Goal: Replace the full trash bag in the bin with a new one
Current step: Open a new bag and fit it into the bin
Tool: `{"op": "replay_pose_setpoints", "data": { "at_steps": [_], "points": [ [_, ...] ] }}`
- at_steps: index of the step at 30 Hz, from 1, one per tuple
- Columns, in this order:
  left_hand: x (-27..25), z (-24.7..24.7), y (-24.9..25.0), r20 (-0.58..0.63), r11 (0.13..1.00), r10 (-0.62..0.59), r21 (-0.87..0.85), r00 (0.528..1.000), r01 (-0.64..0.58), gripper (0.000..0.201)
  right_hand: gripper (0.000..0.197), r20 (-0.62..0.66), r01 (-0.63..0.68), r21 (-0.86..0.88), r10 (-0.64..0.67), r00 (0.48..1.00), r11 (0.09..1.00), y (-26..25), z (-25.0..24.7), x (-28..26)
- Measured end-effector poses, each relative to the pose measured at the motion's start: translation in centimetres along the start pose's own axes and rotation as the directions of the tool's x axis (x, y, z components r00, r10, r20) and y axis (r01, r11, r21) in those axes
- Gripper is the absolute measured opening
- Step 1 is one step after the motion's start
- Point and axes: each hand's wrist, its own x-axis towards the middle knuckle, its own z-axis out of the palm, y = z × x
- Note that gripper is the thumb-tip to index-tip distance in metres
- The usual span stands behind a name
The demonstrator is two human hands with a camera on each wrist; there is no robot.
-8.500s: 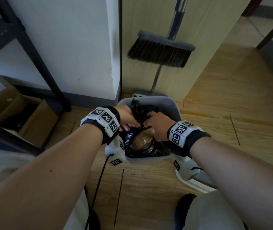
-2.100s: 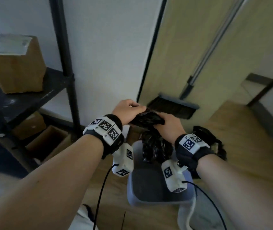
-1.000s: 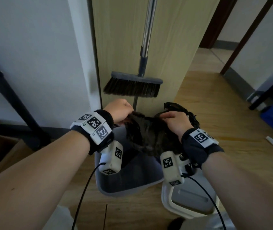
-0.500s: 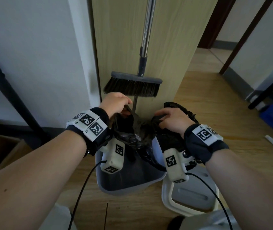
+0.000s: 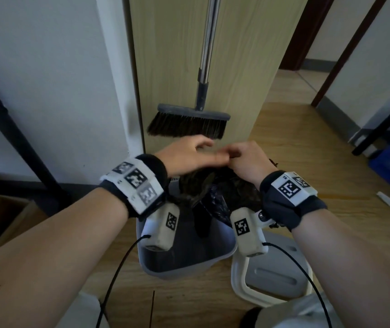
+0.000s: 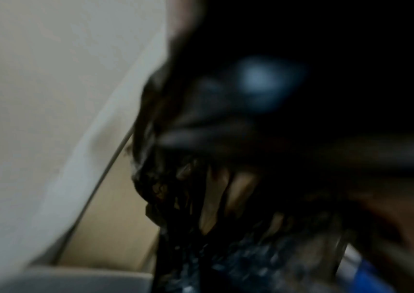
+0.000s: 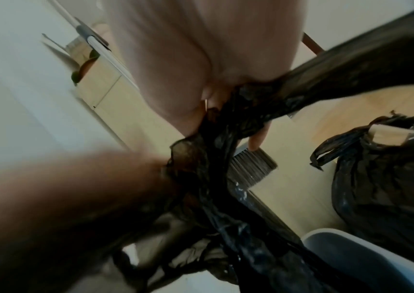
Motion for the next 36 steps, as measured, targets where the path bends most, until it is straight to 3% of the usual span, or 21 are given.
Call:
{"op": "replay_pose_setpoints", "data": {
  "at_steps": [2, 4, 9, 14, 16, 19, 24, 26, 29, 32, 34, 36],
  "points": [
    [0.3, 0.9, -0.9, 0.033, 0.925, -0.023, 0.381, 0.999, 0.009, 0.039, 0.028, 0.003, -0.001, 0.066, 0.001, 1.0, 0.998, -0.6, 0.3, -0.2],
    [0.4, 1.2, -1.8, 0.009, 0.865, -0.067, 0.498, 0.998, 0.053, 0.022, 0.03, -0.023, 0.006, 0.053, -0.005, 1.0, 0.999, -0.6, 0.4, -0.2],
    [0.7, 0.3, -2.8, -0.097, 0.959, -0.159, 0.221, 0.983, 0.177, 0.024, 0.025, -0.245, -0.019, -0.191, -0.029, 0.969, 0.981, 0.0, -0.3, -0.5],
    [1.2, -0.6, -4.4, -0.152, 0.952, -0.25, 0.14, 0.956, 0.271, 0.026, 0.016, -0.349, 0.017, -0.088, -0.047, 0.936, 0.996, -0.8, -1.1, -0.5],
    [1.4, -0.7, -4.6, -0.179, 0.952, -0.267, 0.105, 0.947, 0.288, 0.03, 0.012, -0.295, 0.067, 0.032, -0.054, 0.954, 0.997, -1.3, -0.9, -0.7],
    [1.7, -0.7, -4.6, -0.207, 0.951, -0.281, 0.07, 0.937, 0.301, 0.036, 0.02, -0.091, 0.055, 0.107, -0.045, 0.995, 0.993, -2.0, 0.0, -1.1],
    [1.6, -1.2, -4.8, -0.257, 0.938, -0.298, 0.101, 0.919, 0.333, 0.035, 0.041, -0.016, 0.091, 0.209, -0.089, 0.996, 0.974, -3.4, 0.1, -1.9],
    [1.5, -1.3, -5.0, -0.266, 0.928, -0.331, 0.08, 0.905, 0.363, 0.033, 0.043, 0.093, 0.061, 0.264, -0.089, 0.992, 0.963, -4.0, -0.1, -1.9],
    [1.3, -1.6, -5.0, -0.248, 0.925, -0.377, -0.046, 0.892, 0.378, 0.026, 0.035, 0.249, -0.012, 0.12, -0.019, 0.968, 0.993, -3.2, 0.7, -1.6],
    [1.1, -1.7, -4.6, -0.193, 0.89, -0.435, -0.243, 0.88, 0.386, 0.021, 0.034, 0.255, -0.099, -0.13, 0.13, 0.958, 0.987, -1.2, 1.7, -0.9],
    [0.8, -1.7, -4.2, -0.103, 0.816, -0.476, -0.421, 0.874, 0.395, 0.018, 0.044, 0.256, -0.153, -0.125, 0.181, 0.95, 0.98, -0.6, 2.3, -0.8],
    [0.6, -1.5, -3.9, -0.028, 0.739, -0.481, -0.551, 0.876, 0.388, 0.017, 0.05, 0.303, -0.242, 0.031, 0.222, 0.927, 0.97, -0.9, 2.8, -0.8]
  ]
}}
